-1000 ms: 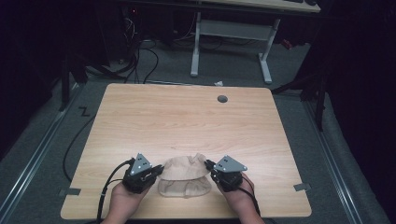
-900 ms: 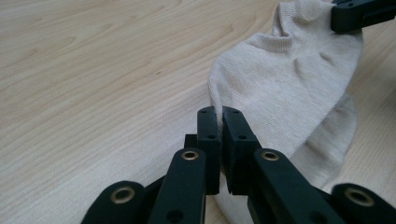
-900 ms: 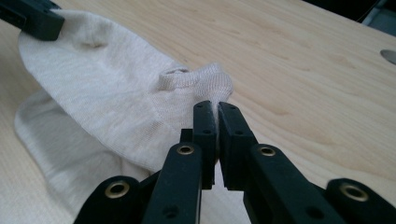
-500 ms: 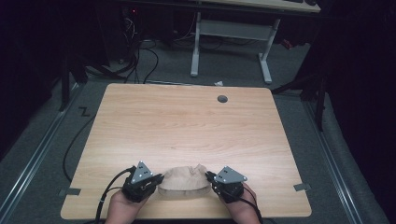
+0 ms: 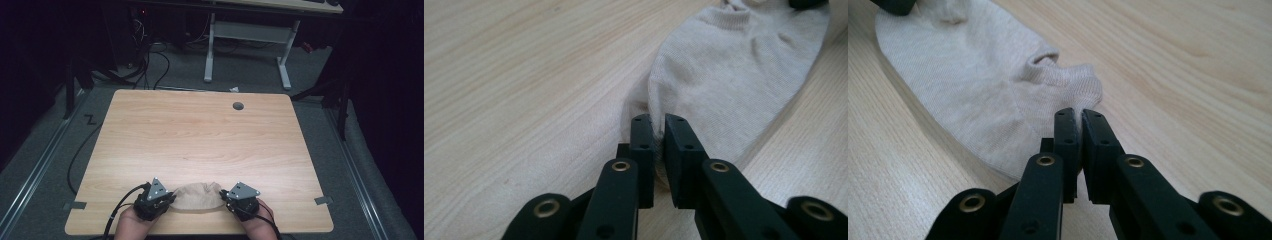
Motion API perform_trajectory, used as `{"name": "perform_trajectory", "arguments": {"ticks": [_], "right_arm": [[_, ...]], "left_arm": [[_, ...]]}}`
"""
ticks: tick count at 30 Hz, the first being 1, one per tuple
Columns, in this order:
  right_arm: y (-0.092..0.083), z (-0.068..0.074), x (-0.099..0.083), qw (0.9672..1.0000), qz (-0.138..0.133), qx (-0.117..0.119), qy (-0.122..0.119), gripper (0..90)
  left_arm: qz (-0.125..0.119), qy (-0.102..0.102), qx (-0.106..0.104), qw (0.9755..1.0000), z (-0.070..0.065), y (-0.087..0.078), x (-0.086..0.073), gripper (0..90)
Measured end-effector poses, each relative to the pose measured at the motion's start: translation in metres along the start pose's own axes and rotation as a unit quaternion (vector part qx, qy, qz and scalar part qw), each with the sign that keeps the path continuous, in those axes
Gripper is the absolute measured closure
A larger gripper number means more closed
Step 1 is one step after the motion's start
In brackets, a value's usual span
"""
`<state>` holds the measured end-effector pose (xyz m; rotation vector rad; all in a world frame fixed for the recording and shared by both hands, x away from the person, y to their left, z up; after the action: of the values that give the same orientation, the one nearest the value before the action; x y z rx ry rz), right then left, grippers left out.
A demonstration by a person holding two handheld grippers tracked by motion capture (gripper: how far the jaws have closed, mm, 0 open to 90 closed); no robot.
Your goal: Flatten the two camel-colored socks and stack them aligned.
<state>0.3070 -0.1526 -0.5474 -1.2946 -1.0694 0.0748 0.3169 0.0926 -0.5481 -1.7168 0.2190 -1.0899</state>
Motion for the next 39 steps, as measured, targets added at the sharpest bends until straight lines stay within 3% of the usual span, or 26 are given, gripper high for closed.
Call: {"name": "perform_trajectory", "arguments": {"ticks": [9, 10, 14, 17, 19, 21, 28, 31, 32, 33, 34, 35, 36, 39], "right_arm": [[0.004, -0.001, -0.003, 0.9999, 0.012, 0.003, 0.005, 79.4], [0.004, -0.001, -0.003, 0.9999, 0.011, 0.004, 0.006, 78.3], [0.004, -0.002, -0.002, 0.9999, 0.005, 0.003, 0.012, 69.7], [0.000, -0.006, 0.000, 0.9995, -0.009, 0.007, 0.030, 65.0], [0.000, -0.009, 0.000, 0.9992, -0.014, 0.006, 0.037, 62.7], [-0.001, -0.012, -0.001, 0.9986, -0.018, 0.011, 0.049, 60.9], [-0.007, -0.028, 0.000, 0.9961, -0.039, 0.007, 0.079, 55.9], [-0.007, -0.040, 0.001, 0.9946, -0.044, 0.001, 0.094, 54.5], [-0.007, -0.043, 0.002, 0.9943, -0.045, 0.000, 0.096, 54.3], [-0.008, -0.046, 0.004, 0.9943, -0.046, -0.003, 0.096, 53.8], [-0.009, -0.049, 0.007, 0.9944, -0.046, -0.008, 0.095, 53.3], [-0.010, -0.052, 0.009, 0.9946, -0.048, -0.014, 0.091, 53.1], [-0.010, -0.052, 0.009, 0.9946, -0.048, -0.014, 0.091, 53.1], [-0.008, -0.071, 0.021, 0.9936, -0.056, -0.029, 0.094, 52.0]], "left_arm": [[-0.001, -0.004, 0.001, 1.0000, 0.002, 0.001, 0.001, 69.5], [-0.007, -0.021, -0.007, 0.9997, -0.002, 0.002, 0.001, 67.8], [-0.011, -0.023, -0.014, 0.9996, 0.001, 0.000, 0.002, 61.5], [-0.021, -0.018, -0.024, 0.9993, 0.004, 0.000, 0.007, 57.5], [-0.022, -0.024, -0.023, 0.9992, 0.006, 0.003, 0.009, 54.6], [-0.025, -0.033, -0.035, 0.9985, 0.006, 0.004, 0.010, 53.0], [-0.041, -0.042, -0.035, 0.9977, 0.016, 0.002, 0.016, 49.4], [-0.051, -0.069, -0.036, 0.9956, 0.030, -0.004, 0.020, 48.1], [-0.051, -0.069, -0.036, 0.9956, 0.030, -0.004, 0.020, 48.0], [-0.059, -0.083, -0.035, 0.9941, 0.041, -0.008, 0.025, 47.7], [-0.059, -0.083, -0.035, 0.9941, 0.041, -0.008, 0.025, 46.9], [-0.073, -0.096, -0.029, 0.9923, 0.052, -0.012, 0.028, 46.7], [-0.073, -0.096, -0.029, 0.9923, 0.052, -0.012, 0.028, 46.4], [-0.083, -0.114, -0.020, 0.9898, 0.078, -0.013, 0.032, 44.8]]}}
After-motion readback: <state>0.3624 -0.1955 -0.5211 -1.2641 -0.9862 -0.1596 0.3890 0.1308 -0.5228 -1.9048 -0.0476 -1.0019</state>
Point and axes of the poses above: each handheld gripper's, and its own axes: y roughly forward along the jaws, x roughly out of its top, z roughly to its left, the point moved 5 cm from there along y, roughly forward along the jaws, and after that the axes turned 11 degrees about z, right-handed, at the moved point
